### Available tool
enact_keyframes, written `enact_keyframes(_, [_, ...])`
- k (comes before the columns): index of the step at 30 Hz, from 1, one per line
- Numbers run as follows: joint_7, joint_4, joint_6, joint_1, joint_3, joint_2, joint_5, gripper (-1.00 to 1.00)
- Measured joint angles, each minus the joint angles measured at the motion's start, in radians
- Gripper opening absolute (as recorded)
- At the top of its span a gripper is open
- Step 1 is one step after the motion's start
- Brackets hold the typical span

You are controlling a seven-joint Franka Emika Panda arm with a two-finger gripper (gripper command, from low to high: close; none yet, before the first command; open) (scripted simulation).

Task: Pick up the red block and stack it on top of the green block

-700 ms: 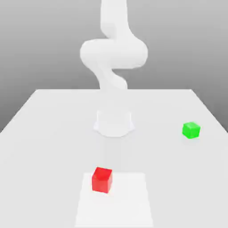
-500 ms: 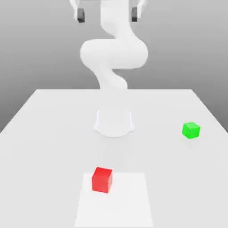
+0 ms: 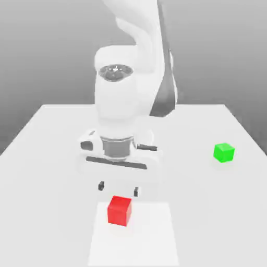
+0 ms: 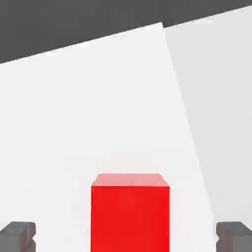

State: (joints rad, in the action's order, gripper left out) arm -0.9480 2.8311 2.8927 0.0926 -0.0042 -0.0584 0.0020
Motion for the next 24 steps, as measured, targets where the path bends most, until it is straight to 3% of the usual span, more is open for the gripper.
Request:
enact_keyframes(3, [0.002, -0.013, 0.093, 0.001, 0.001, -0.109, 0.003, 0.0])
enact_keyframes(4, [0.002, -0.018, 0.122, 0.001, 0.001, -0.143, 0.003, -1.0])
enact_keyframes(11, [-0.001, -0.019, 0.129, 0.003, 0.003, -0.15, 0.0, -1.0])
enact_keyframes(18, [-0.005, 0.013, -0.064, 0.007, 0.008, 0.075, 0.0, -1.0])
enact_keyframes(24, [-0.153, 0.02, -0.147, -0.149, 0.124, 0.187, 0.11, -1.0])
